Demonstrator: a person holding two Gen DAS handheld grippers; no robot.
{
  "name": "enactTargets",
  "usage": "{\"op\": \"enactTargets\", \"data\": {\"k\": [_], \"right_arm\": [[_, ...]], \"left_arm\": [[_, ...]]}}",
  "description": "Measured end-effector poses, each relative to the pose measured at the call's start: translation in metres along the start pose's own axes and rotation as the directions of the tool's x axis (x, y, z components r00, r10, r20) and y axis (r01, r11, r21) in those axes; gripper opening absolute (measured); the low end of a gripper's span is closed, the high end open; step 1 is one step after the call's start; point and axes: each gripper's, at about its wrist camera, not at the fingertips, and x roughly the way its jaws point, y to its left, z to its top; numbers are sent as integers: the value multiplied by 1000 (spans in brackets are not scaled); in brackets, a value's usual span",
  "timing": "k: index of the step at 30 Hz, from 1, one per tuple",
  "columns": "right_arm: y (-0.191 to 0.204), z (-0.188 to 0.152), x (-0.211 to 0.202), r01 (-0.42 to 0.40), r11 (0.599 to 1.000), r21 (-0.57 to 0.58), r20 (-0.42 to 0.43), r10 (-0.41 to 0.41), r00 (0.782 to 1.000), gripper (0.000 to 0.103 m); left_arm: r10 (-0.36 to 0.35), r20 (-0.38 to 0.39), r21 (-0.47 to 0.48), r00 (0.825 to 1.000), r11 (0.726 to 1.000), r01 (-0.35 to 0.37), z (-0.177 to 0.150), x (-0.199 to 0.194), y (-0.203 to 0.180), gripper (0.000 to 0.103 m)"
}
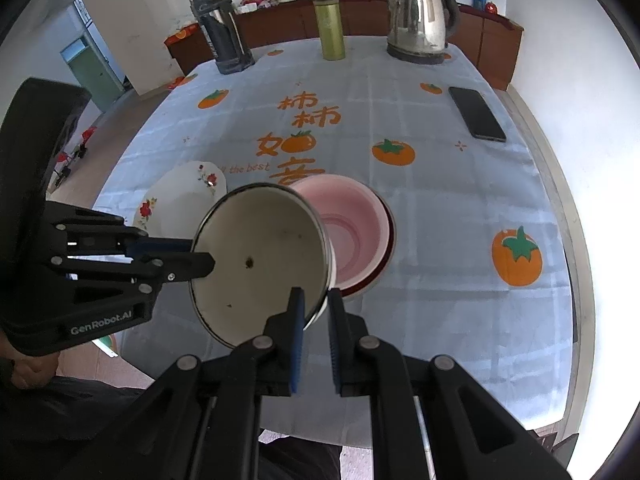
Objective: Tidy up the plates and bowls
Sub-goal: 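Lift the cream enamel bowl with both grippers over the pink bowl, then lower the cream enamel bowl into the pink plastic bowl with both grippers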
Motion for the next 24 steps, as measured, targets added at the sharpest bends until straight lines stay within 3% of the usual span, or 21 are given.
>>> {"op": "enactTargets", "data": {"k": [24], "right_arm": [[-5,32,16,-12,999,-34,11,12,1000,11]], "left_arm": [[31,4,-38,1000,999,-30,25,8,15,14]]}}
